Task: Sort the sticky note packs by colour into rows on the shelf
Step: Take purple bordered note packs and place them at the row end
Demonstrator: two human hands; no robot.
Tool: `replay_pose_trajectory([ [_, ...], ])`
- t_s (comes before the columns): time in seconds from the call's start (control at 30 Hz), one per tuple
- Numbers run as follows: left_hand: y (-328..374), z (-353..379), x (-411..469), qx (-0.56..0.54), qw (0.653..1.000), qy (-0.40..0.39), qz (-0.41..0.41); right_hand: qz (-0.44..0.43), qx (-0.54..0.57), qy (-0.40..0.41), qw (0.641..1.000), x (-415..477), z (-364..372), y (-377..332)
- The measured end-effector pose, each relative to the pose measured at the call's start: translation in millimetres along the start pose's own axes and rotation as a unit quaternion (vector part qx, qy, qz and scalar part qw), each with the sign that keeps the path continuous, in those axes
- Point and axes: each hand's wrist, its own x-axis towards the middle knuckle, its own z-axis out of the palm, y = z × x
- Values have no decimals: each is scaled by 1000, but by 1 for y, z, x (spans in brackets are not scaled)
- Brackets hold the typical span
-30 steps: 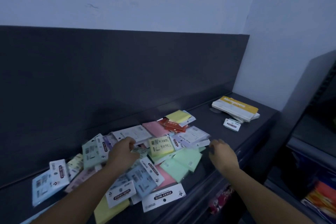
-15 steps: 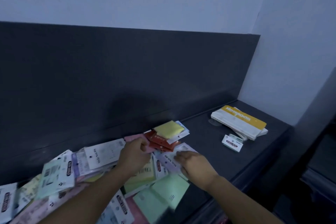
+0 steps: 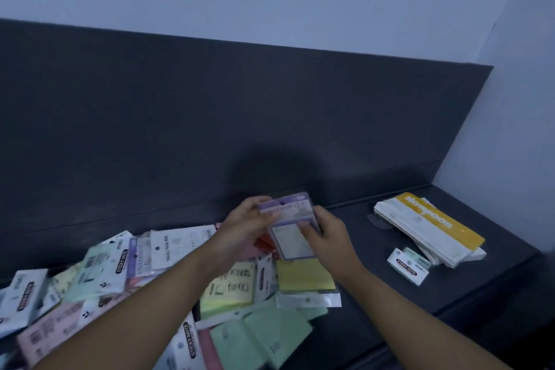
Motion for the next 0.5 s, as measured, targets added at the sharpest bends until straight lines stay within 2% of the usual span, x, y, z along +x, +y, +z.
replay_pose_trajectory([
  [0.13, 15, -23, -11, 19, 995, 88, 31, 115, 223, -29, 967, 14, 37, -32],
  [0.27, 22, -64, -41, 1, 995, 89, 33, 183, 309, -67, 931, 19, 89, -58],
  [0.37, 26, -104, -70, -1, 989, 141, 47, 195, 260, -109, 939, 19, 132, -64],
  [0.43, 30, -138, -90, 1, 978, 200, 54, 188, 176, -126, 958, 20, 160, -62],
  [0.5, 36, -174, -111, 3, 964, 260, 61, 136, 67, -189, 970, 17, 185, -59],
])
